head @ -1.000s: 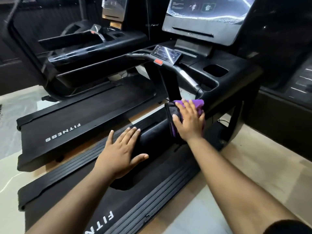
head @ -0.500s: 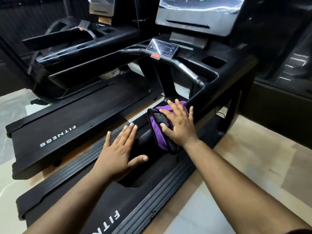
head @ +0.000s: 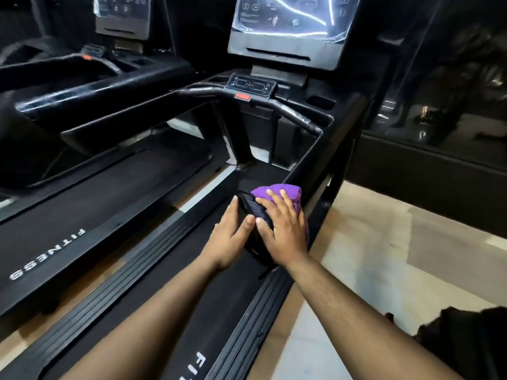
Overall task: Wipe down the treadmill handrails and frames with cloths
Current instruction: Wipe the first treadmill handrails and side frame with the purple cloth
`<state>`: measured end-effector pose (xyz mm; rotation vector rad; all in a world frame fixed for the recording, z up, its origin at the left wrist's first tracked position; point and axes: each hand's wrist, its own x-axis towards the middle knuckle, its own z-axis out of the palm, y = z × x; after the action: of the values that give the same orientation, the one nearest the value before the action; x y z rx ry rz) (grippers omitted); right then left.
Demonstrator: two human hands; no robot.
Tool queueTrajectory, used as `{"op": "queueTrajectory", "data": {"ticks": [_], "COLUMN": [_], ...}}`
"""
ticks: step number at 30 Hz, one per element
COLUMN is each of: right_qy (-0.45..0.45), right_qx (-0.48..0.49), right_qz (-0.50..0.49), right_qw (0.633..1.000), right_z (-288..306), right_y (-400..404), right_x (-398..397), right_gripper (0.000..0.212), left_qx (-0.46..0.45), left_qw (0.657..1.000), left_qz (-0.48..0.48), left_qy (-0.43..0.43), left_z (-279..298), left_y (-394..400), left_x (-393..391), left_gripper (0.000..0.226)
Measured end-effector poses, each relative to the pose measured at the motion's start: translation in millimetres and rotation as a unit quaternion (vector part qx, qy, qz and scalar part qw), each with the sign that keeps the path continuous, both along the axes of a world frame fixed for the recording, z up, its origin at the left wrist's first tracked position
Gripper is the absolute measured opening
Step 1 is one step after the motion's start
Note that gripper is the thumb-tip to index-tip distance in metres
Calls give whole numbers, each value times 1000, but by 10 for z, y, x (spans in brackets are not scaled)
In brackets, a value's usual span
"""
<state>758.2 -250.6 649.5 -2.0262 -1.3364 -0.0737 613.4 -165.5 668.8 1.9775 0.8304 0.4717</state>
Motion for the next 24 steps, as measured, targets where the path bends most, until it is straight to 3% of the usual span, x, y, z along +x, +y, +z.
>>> {"op": "queueTrajectory", "data": {"ticks": [2,5,6,8,10,12,14,16,23,24], "right_qy": [13,41,59,120,180,170,140,154,166,177], "right_qx": [-9,-47,-61,-41,63,120,16,-85,43,54], "right_qz": [4,16,30,88,116,11,-118,-161,-143,-142], "right_qw": [1000,998,996,988,975,978,983,971,975,972], "right_z": [26,121,161,252,312,334,333,316,648,711], "right_y": [-48,-85,-83,-96,-122,-79,10,108,510,609], "right_x": [-119,-162,-132,-21,144,314,422,401,355,363], "right_gripper": [57,58,58,54,50,51,61,69,41,42], "left_qx": [-62,-132,-137,-134,-151,-180,-204,-231,-338,-351], "left_qw": [998,989,988,986,981,971,964,956,908,903], "left_qz": [7,19,21,30,37,51,73,88,120,112], "left_qy": [-25,-61,-72,-93,-119,-147,-153,-159,-215,-223], "left_z": [46,124,162,174,165,157,160,198,462,488], "left_y": [34,117,165,256,329,355,373,386,601,684], "left_x": [-34,46,102,221,329,410,473,517,620,617], "left_gripper": [91,27,16,15,20,21,24,23,16,25]}}
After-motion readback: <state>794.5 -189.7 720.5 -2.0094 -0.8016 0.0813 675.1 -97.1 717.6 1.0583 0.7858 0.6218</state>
